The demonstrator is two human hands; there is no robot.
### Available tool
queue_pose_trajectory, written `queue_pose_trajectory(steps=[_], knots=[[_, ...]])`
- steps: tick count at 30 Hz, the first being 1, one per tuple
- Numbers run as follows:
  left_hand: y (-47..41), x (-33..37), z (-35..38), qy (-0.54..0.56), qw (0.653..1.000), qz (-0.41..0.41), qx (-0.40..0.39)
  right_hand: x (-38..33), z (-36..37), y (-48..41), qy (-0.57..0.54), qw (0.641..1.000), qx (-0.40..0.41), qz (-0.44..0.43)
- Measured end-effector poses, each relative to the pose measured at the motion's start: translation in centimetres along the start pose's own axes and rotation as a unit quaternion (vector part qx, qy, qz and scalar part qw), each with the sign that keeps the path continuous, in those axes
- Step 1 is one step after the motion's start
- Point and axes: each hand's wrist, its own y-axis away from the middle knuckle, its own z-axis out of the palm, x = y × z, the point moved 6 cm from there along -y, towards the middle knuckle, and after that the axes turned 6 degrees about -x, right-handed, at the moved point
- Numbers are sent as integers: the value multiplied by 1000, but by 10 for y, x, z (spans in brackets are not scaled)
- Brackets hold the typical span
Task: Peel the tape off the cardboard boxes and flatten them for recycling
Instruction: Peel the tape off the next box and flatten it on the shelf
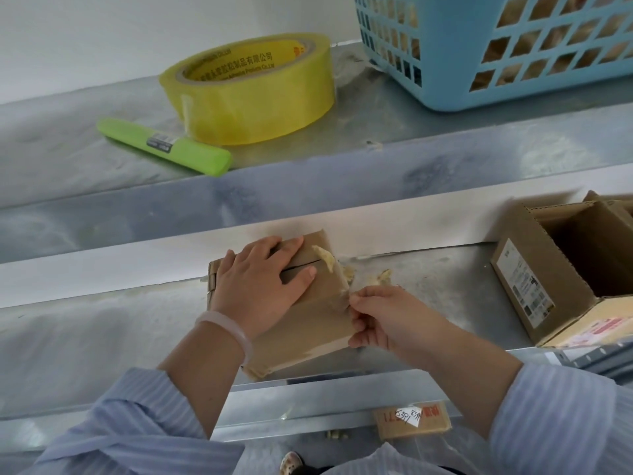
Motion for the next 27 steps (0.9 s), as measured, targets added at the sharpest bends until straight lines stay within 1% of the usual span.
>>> queue_pose_trajectory(steps=[2,4,5,7,9,11,16,23,27], knots=[[0,-1,1,-1,1000,2,1,4,0,3,-100,994,-37,24],[-2,-2,1,0,1000,-1,-5,7,-5,6,-160,984,-59,49],[-4,-4,1,0,1000,-3,-8,7,-9,7,-150,986,-57,53],[-7,-4,1,-3,1000,-5,-13,9,-20,8,-82,995,-28,54],[-7,-3,2,-7,1000,-5,-14,13,-20,7,-50,997,-14,57],[-7,-2,1,-8,1000,-5,-12,14,-12,5,-50,998,-4,44],[-5,-1,1,-13,1000,-3,-9,12,-1,-3,-63,996,59,-5],[-5,-2,0,-11,1000,1,-5,1,-7,2,-126,992,1,-29],[-4,-2,0,-13,1000,2,-2,-10,-14,0,-154,986,-11,-58]])
